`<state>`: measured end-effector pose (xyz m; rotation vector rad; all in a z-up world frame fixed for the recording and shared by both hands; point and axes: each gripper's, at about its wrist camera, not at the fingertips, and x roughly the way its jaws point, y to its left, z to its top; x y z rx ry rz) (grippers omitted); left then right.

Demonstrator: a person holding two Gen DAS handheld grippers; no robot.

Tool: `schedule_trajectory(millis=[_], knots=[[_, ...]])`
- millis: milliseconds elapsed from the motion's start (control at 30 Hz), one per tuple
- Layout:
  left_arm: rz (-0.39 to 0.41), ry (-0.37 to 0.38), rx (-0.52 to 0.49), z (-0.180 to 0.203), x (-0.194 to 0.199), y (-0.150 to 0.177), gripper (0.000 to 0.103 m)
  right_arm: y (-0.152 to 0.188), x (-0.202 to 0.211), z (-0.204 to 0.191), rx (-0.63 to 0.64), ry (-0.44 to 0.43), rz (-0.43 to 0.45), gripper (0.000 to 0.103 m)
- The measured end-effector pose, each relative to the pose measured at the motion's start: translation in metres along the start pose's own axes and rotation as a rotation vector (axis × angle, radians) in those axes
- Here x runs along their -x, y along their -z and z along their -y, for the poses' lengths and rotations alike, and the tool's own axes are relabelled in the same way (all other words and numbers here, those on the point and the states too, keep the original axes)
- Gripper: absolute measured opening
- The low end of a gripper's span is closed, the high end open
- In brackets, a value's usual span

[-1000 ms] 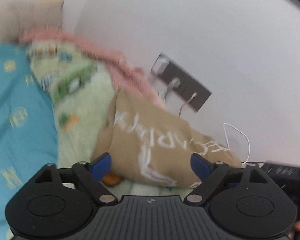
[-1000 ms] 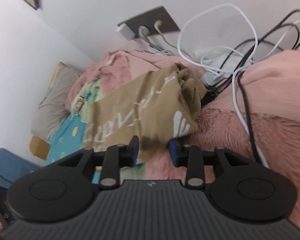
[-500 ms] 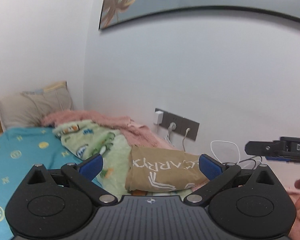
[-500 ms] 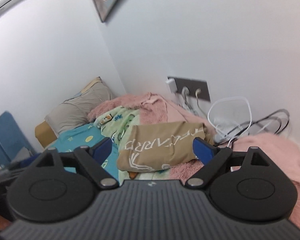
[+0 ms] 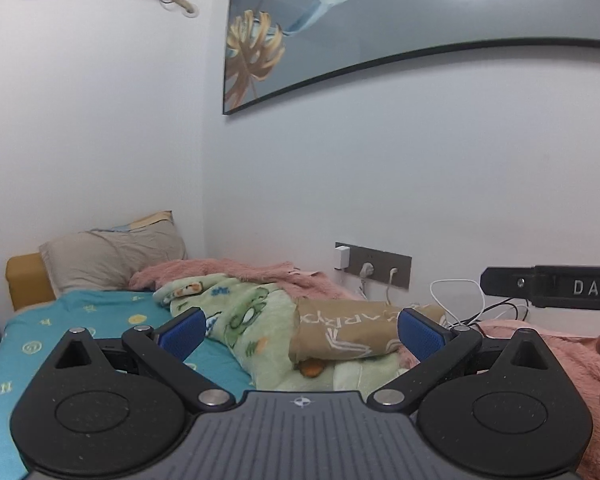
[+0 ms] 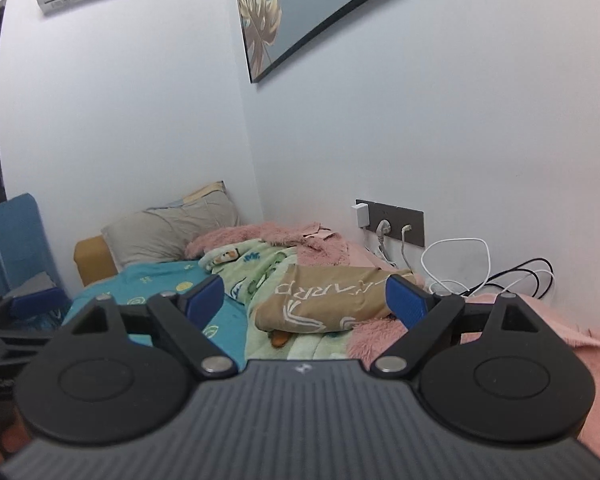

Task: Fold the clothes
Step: 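Open both grippers and withdraw from the placed shirt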

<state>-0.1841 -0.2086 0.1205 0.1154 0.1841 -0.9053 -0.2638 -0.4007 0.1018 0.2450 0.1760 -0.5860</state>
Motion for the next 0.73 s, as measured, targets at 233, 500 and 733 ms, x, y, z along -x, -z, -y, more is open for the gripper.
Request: schedule_trajectory(millis=[233,500,733], knots=[[0.021,0.004,0.034,-0.004,0.026,0.009,0.103,0.018,0.015,-0.015,0.059,0.017,0.013,0.09],[0.024,-0.02,0.036,-0.009,0.032,0.01,0.103,0.03,0.015,-0.025,0.08,0.009,0.008,0.09],[0.008,-0.028,0.042,-0.012,0.032,0.012,0.103,0.032,0.018,-0.029,0.082,0.001,0.001,0.089]])
